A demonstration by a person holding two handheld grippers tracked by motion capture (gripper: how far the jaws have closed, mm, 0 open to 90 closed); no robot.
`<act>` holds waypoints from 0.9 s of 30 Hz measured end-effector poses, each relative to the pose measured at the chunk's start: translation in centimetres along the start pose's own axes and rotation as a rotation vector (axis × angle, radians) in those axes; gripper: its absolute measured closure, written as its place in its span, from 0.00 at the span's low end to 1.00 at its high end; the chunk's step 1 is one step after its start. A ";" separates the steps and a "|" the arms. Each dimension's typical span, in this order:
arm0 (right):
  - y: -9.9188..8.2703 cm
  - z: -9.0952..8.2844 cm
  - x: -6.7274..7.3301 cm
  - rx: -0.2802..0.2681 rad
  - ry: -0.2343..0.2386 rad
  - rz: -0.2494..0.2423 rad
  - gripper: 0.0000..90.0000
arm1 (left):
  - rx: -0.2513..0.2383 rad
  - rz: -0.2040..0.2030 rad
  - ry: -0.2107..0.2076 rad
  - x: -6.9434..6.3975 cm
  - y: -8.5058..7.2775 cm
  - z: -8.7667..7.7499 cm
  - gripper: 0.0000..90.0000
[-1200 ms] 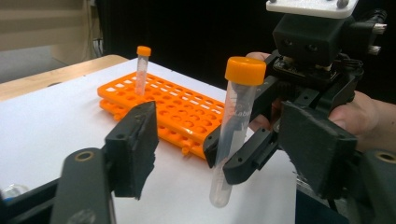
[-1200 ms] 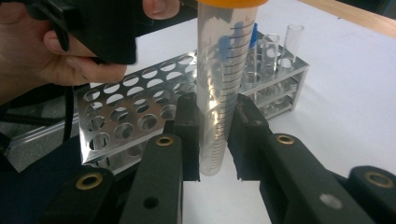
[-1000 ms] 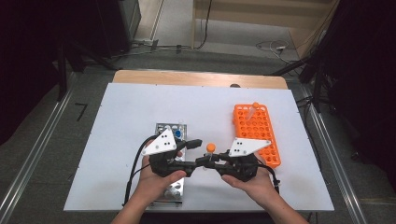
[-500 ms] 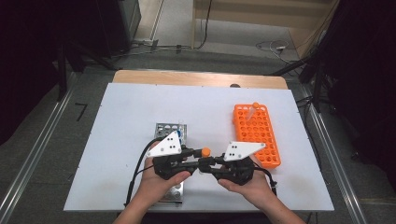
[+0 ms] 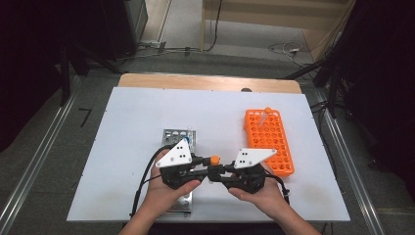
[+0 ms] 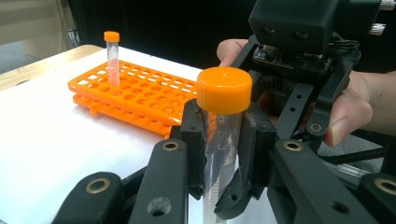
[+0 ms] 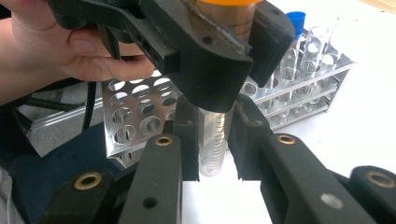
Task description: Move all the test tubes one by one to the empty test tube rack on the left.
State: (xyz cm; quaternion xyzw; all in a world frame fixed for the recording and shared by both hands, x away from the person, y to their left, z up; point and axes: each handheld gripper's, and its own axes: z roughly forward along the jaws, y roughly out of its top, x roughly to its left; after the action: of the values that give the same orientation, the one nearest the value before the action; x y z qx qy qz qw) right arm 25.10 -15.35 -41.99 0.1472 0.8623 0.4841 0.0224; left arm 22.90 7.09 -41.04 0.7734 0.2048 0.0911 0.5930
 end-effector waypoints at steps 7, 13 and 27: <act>-0.3 0.0 -0.6 0.009 0.016 0.004 0.58 | -0.008 -0.005 0.029 0.5 -0.2 -0.7 0.83; -0.6 -0.3 -1.3 0.015 -0.006 0.022 0.33 | -0.018 -0.016 0.055 1.0 -0.3 -1.7 0.83; -1.7 -2.8 -4.6 -0.013 -0.054 0.077 0.01 | -0.039 -0.040 0.147 2.7 -1.0 -4.2 0.83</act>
State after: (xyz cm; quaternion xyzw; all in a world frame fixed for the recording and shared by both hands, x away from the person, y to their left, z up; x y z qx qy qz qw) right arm 28.63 -19.77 -42.47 0.1930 0.8520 0.4859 0.0280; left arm 23.48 12.10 -41.14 0.7488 0.2612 0.1398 0.5930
